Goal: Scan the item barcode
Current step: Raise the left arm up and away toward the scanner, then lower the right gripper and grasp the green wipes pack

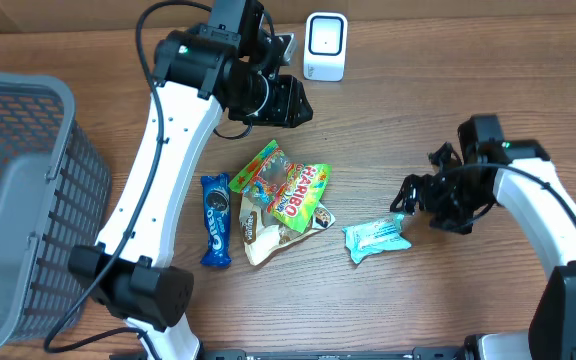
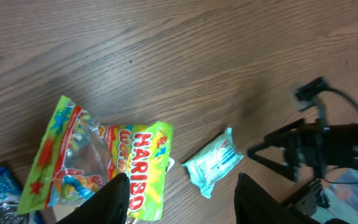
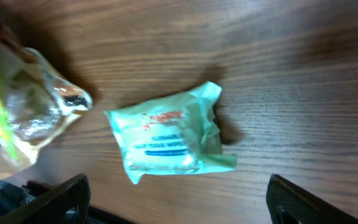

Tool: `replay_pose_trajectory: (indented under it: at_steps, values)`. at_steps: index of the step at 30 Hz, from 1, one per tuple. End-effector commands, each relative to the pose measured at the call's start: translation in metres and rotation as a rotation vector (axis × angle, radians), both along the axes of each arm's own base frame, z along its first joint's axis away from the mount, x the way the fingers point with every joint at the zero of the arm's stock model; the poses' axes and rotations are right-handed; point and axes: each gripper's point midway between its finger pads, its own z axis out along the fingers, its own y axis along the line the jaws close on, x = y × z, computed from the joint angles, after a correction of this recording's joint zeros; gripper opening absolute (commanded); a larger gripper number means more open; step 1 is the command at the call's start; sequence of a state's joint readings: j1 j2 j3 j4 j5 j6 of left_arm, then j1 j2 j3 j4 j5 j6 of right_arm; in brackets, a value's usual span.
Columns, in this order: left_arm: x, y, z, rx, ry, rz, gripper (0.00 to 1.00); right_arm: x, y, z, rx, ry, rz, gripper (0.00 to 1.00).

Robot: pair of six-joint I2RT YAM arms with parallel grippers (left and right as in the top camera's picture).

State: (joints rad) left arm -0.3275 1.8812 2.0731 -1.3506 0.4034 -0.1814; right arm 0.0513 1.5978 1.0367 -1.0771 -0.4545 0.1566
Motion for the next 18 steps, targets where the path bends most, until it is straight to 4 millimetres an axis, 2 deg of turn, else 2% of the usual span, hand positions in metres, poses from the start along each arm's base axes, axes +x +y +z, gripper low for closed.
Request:
replay_pose_trajectory:
  at_steps: [1,5,8,11,15,18]
  values:
    - [0.003,0.008,-0.009,0.065,0.005,0.029,0.48,-0.008,0.006,-0.015,0.042,0.001,0.007,0.91]
    - [0.000,0.015,-0.013,0.109,0.018,0.041,0.52,-0.012,0.012,-0.033,0.087,-0.027,0.007,0.89]
    - [-0.002,0.017,-0.014,0.120,0.025,0.044,0.54,-0.015,0.014,-0.045,0.101,-0.048,-0.002,0.82]
    - [-0.002,0.017,-0.015,0.121,0.027,0.044,0.54,-0.019,0.015,-0.053,0.113,-0.044,-0.021,0.79]
    - [-0.002,0.017,-0.014,0.120,0.026,0.044,0.59,-0.026,0.025,-0.056,0.181,-0.045,-0.017,0.75]
    - [-0.002,0.017,-0.015,0.122,0.025,0.045,0.60,-0.030,0.028,-0.058,0.205,-0.042,-0.017,0.66]
